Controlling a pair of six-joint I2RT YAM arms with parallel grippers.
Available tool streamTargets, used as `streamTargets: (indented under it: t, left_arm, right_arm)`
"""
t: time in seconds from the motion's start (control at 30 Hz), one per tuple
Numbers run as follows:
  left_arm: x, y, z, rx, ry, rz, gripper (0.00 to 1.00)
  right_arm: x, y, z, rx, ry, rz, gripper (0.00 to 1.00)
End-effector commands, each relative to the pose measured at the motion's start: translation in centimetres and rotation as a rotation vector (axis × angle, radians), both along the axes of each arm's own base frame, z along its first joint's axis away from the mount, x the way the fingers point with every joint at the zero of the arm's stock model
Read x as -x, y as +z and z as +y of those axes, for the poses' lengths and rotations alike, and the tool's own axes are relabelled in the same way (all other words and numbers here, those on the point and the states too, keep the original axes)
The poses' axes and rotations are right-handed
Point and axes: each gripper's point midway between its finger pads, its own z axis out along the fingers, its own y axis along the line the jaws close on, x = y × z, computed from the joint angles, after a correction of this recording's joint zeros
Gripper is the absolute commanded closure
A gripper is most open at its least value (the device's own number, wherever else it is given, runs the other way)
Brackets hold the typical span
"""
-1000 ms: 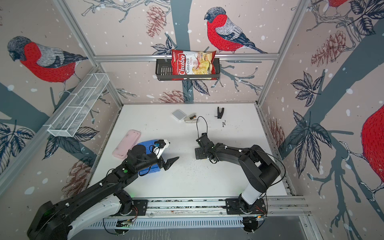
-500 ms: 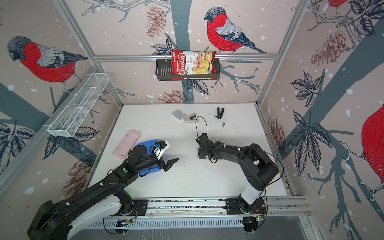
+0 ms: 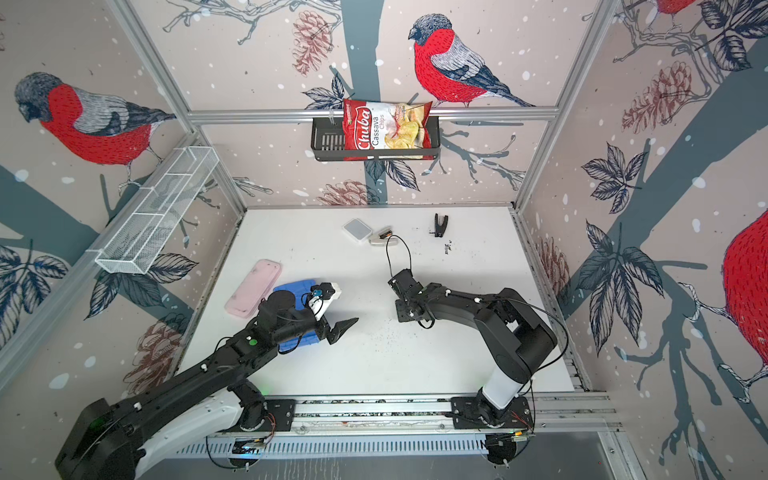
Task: Put the screwdriver in the bin
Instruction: 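Lower the right gripper and grasp the screwdriver by its handle, then lift the screwdriver with the right gripper toward the left gripper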
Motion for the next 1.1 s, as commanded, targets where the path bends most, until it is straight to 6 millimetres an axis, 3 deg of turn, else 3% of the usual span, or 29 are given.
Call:
streamTargets:
  t: [0.0, 0.27, 0.47, 0.63, 0.83, 1.07]
  left_arm:
    - [-0.3, 0.6, 0.0, 0.022, 0.018, -0.018, 0.0]
    - [-1.8, 1.1, 0.5, 0.082, 0.121, 0.026, 0.0]
    - [-3.5, 2.4, 0.7, 0.204, 0.235, 0.093, 0.0]
    - [-5.4, 4.5, 0.6, 0.334, 0.302, 0.073, 0.0]
    - [-7.6, 8.0, -1.0, 0.503, 0.307, 0.106, 0.0]
    - [-8.0, 11.4, -5.4, 0.675, 0.114, 0.266, 0.0]
  right_arm:
    - [0.0, 0.1, -0.2, 0.017, 0.002, 0.002, 0.77]
    - [-0.7, 2.1, 0.2, -0.036, -0.002, -0.064, 0.87]
    - [-2.0, 6.0, 1.6, -0.159, 0.032, -0.183, 0.89]
    - [-3.0, 9.9, 2.3, -0.285, 0.038, -0.289, 0.91]
    - [-3.4, 15.4, 2.9, -0.454, 0.076, -0.437, 0.94]
    - [-1.7, 19.9, 4.4, -0.6, 0.253, -0.546, 0.96]
